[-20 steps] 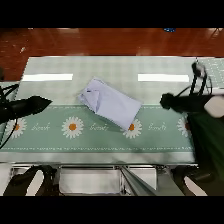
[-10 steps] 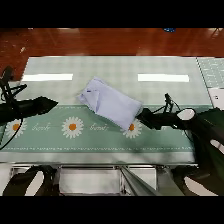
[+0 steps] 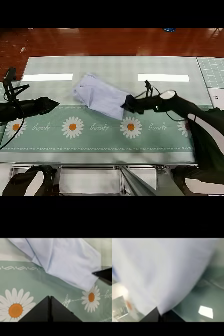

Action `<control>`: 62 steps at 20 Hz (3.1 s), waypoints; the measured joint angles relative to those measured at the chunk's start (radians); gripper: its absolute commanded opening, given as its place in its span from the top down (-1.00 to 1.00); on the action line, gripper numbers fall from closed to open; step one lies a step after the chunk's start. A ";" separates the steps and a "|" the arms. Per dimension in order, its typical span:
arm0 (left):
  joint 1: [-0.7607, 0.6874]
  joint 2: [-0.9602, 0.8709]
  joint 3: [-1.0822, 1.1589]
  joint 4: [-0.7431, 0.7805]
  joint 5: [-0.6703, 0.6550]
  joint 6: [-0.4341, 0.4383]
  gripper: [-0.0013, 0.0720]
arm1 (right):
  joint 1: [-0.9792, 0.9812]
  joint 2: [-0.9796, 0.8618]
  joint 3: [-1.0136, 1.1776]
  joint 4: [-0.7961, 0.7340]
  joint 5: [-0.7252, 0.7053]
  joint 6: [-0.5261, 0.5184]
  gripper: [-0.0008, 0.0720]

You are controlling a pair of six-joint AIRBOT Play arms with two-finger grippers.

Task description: Fold the shirts.

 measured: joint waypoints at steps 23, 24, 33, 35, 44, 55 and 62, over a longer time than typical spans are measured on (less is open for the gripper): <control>0.000 0.000 0.000 0.000 0.026 0.000 0.93 | -0.669 0.257 1.054 -0.713 0.857 0.477 0.92; 0.000 0.000 0.000 0.000 0.027 0.000 0.93 | -0.732 0.278 1.056 -0.716 0.897 0.476 0.92; -0.068 0.000 0.000 -0.009 0.096 0.000 0.93 | -1.200 0.507 0.771 -0.838 1.068 0.345 0.92; -0.108 -0.001 0.000 -0.012 0.118 0.000 0.93 | -1.297 0.591 0.607 -0.943 1.075 0.315 0.92; -0.226 -0.089 0.001 -0.012 0.229 0.000 0.93 | -1.498 0.809 0.118 -1.365 1.058 0.373 -0.13; -0.193 -0.368 0.643 -0.003 0.189 0.046 0.93 | -1.202 0.606 0.441 -0.741 0.625 0.287 0.92; -0.412 -0.432 0.750 0.326 0.000 -0.156 0.93 | -0.364 0.380 0.517 -1.024 0.526 0.330 0.92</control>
